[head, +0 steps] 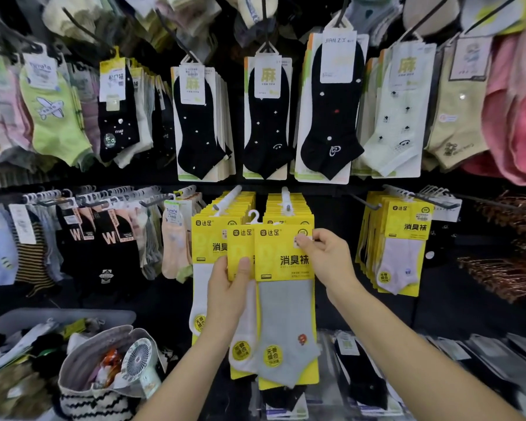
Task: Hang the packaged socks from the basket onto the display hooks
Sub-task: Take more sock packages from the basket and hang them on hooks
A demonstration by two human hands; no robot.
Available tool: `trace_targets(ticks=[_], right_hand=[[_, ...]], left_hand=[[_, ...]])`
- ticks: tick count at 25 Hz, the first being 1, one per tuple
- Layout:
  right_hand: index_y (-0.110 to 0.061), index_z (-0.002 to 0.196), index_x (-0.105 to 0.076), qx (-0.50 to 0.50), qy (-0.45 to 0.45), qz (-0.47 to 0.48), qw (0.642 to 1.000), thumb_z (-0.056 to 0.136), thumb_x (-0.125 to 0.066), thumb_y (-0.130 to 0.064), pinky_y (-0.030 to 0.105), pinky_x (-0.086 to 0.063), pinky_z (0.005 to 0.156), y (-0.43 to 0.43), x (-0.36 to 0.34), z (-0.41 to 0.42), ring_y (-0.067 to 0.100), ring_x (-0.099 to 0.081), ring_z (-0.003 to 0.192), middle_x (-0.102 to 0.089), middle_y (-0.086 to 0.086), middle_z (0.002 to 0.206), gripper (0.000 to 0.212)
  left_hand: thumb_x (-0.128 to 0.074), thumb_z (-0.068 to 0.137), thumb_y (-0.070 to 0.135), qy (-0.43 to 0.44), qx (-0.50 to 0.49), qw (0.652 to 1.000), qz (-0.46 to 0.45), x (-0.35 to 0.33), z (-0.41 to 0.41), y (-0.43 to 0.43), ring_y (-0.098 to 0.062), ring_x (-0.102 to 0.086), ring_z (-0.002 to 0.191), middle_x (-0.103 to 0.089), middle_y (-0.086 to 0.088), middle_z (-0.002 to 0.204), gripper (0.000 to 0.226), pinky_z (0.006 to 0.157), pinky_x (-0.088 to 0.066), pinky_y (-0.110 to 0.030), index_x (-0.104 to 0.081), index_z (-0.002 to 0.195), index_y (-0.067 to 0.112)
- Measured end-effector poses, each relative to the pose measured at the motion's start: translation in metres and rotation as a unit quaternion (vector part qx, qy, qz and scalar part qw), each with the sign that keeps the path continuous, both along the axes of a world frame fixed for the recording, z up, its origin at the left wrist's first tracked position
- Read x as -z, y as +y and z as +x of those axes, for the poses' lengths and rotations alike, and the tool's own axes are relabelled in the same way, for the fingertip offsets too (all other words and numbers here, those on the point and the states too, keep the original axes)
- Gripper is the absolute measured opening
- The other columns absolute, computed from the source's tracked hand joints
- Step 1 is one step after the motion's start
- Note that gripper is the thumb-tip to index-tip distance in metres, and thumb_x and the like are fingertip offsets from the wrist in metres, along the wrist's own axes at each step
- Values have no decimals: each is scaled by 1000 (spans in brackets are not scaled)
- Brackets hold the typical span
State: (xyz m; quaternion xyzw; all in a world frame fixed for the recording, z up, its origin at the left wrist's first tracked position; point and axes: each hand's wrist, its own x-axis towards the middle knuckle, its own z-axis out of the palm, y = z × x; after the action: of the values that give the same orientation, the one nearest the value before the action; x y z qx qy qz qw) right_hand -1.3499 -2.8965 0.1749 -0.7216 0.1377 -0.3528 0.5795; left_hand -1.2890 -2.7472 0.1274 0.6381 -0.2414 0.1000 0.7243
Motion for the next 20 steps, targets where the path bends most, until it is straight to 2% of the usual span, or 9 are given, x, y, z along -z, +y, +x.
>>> trace_targets(ticks=[3,5,6,8,10,12,14,16,20], right_hand=[[2,91,-60,1,-7,10,1000,85,-63,-28,49,-52,81,11,3,1,31,-66,81,-70,18,88,31],[-5,93,-63,-10,-22,-9,1000,84,-65,-25,41,-52,75,11,-3,-1,20,-63,78,-69,8,83,22],[-14,96,-65,-17,-26,-38,999,85,-64,-25,31,-51,71,10,-9,-4,14,-60,80,-65,0,84,16],[-25,104,-67,-14,-1,-161,987,87,-62,-28,18,-43,73,4,-21,-7,7,-55,84,-57,-6,93,18],[-23,101,-71,22,34,-307,951,87,-63,-28,17,-39,76,1,-26,-9,5,-52,86,-54,-8,97,17],[-21,94,-72,42,49,-374,925,86,-64,-26,18,-39,76,1,-27,-11,5,-51,85,-54,-11,93,13],[-23,85,-67,17,77,-373,924,87,-63,-24,12,-36,66,0,-27,-12,1,-50,77,-54,-15,83,5],[-25,81,-60,-24,112,-341,933,89,-60,-22,10,-35,59,-3,-29,-11,0,-50,72,-53,-16,77,8],[-26,79,-58,-25,118,-325,938,90,-58,-18,16,-39,61,-9,-46,-4,1,-52,71,-57,-12,77,14]], left_hand=[[-68,83,16,-4,6,1000,26,0,-5,-5,2,-60,91,-63,12,100,28,67,-47,-11,-56,108,21],[-69,82,15,-15,-4,999,31,0,-3,-5,3,-58,92,-62,12,102,30,69,-45,-10,-55,107,23],[-70,82,15,-22,-3,999,35,2,-2,-4,6,-57,90,-61,14,100,29,68,-45,-8,-55,102,27],[-71,81,14,-28,12,999,43,6,-1,-4,11,-58,85,-62,15,97,29,66,-44,-4,-54,95,32],[-72,80,13,-25,18,999,45,11,-2,-5,11,-58,83,-64,12,96,27,65,-43,-3,-57,95,31],[-72,80,14,-14,17,999,39,16,-2,-6,8,-60,83,-66,10,96,25,66,-45,-5,-59,97,27],[-72,80,14,-2,18,999,36,22,-1,-8,7,-61,83,-67,10,95,25,66,-46,-6,-59,97,27],[-71,80,15,-3,31,999,45,25,-1,-9,6,-61,85,-67,12,95,25,67,-46,-7,-59,98,28],[-71,81,17,4,34,998,55,21,1,-12,1,-62,89,-66,12,97,24,70,-48,-15,-58,96,30]])
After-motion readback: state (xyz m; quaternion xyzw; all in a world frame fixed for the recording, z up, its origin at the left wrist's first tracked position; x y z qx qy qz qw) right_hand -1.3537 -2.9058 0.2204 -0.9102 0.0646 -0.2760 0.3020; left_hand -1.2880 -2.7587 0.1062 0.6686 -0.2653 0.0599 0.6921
